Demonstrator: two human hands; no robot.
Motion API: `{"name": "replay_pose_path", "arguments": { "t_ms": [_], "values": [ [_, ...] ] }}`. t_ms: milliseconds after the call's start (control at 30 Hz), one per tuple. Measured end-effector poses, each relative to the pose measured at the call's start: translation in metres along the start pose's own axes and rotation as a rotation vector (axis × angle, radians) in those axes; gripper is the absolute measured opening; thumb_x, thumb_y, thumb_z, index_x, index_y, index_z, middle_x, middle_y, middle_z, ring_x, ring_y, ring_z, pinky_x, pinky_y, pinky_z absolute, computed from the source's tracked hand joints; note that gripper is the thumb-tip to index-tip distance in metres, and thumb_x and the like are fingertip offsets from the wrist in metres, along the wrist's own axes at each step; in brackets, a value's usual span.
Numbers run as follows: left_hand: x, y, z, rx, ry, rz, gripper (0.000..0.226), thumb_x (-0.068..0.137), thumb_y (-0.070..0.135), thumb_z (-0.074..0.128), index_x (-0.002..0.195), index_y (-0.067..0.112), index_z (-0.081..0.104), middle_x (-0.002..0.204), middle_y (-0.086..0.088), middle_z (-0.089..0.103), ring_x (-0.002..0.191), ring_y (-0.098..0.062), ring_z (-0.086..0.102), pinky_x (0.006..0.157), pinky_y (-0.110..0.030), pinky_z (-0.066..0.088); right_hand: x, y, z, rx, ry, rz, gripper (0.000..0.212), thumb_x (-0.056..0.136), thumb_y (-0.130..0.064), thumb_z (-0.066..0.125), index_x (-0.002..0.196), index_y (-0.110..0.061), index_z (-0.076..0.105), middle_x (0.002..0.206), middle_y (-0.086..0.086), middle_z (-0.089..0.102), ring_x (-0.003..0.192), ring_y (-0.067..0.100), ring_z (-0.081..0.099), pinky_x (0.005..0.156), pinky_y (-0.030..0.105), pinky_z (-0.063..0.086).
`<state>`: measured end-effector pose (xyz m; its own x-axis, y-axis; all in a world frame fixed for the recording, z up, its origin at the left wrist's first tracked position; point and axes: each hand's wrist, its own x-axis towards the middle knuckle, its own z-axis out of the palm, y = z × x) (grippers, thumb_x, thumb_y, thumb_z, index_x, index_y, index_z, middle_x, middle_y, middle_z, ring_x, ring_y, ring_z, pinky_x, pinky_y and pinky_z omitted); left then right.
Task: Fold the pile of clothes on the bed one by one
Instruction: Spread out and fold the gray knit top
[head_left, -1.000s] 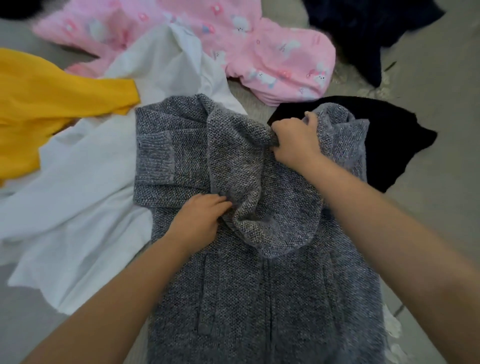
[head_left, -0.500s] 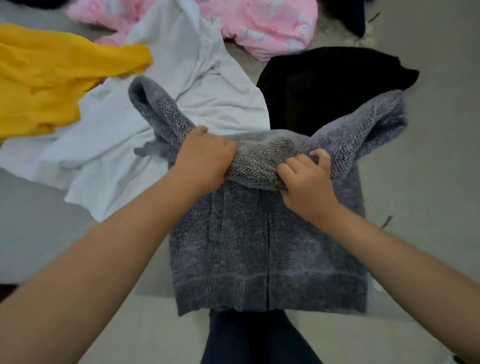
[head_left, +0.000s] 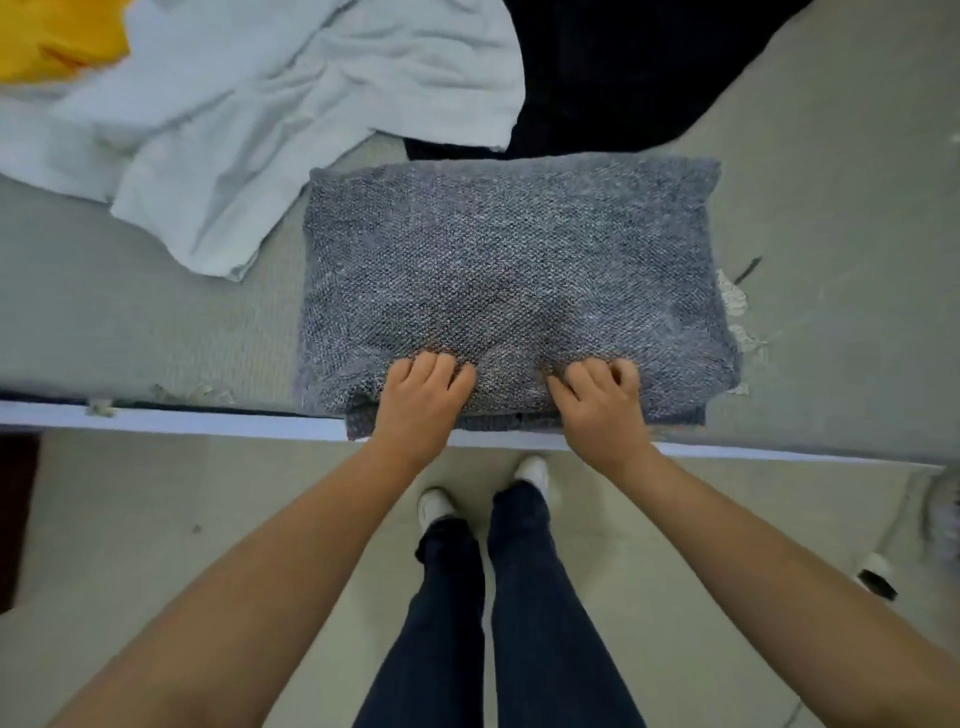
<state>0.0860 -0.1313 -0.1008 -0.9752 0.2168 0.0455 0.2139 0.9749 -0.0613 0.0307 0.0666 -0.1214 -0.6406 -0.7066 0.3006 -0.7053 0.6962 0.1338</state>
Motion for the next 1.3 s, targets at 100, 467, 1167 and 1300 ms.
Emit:
{"name": "replay_pose_path", "arguments": {
  "t_ms": [100, 467, 1167, 1300],
  "values": [
    [-0.017, 0.018, 0.027, 0.016, 0.038, -0.078, 0.026, 0.071, 0.011, 0.041, 0.095, 0.016, 0.047, 0.073, -0.004, 0.065, 0.069, -0.022, 0.053, 0.062, -0.029, 0.027, -0.020, -0.003, 0.017, 0.009, -0.003, 0.004, 0.014, 0.072, -0.006, 0.060, 0.062, -0.013, 0.066, 0.085, 0.005, 0.070, 0.096, 0.023, 0.049, 0.081, 0.037, 0.032],
    [-0.028, 0.036, 0.055, -0.059, -0.510, -0.406, 0.053, 0.087, 0.015, 0.046, 0.138, 0.009, 0.031, 0.144, -0.021, 0.026, 0.133, -0.036, 0.025, 0.107, -0.044, 0.022, -0.042, 0.004, 0.045, 0.004, -0.192, -0.117, 0.041, 0.060, -0.013, 0.082, 0.099, -0.015, 0.071, 0.124, 0.013, 0.060, 0.111, 0.038, 0.057, 0.084, 0.059, 0.046],
    [0.010, 0.035, 0.080, -0.068, -0.546, -0.228, 0.091, 0.088, 0.044, 0.049, 0.144, 0.009, -0.015, 0.153, -0.017, -0.013, 0.141, -0.032, -0.011, 0.114, -0.043, -0.008, -0.027, 0.030, 0.073, -0.037, -0.058, -0.117, 0.041, 0.082, -0.013, 0.044, 0.118, -0.017, 0.061, 0.115, 0.018, 0.064, 0.103, 0.033, 0.064, 0.080, 0.058, 0.047],
    [0.010, 0.029, 0.076, -0.087, -0.537, -0.203, 0.091, 0.087, 0.048, 0.049, 0.145, 0.010, -0.010, 0.154, -0.016, -0.007, 0.142, -0.031, -0.006, 0.115, -0.041, -0.005, -0.021, 0.027, 0.070, 0.015, -0.017, -0.051, 0.036, 0.082, -0.011, 0.045, 0.106, -0.017, 0.070, 0.108, 0.015, 0.068, 0.097, 0.031, 0.067, 0.079, 0.061, 0.045]
  ]
}}
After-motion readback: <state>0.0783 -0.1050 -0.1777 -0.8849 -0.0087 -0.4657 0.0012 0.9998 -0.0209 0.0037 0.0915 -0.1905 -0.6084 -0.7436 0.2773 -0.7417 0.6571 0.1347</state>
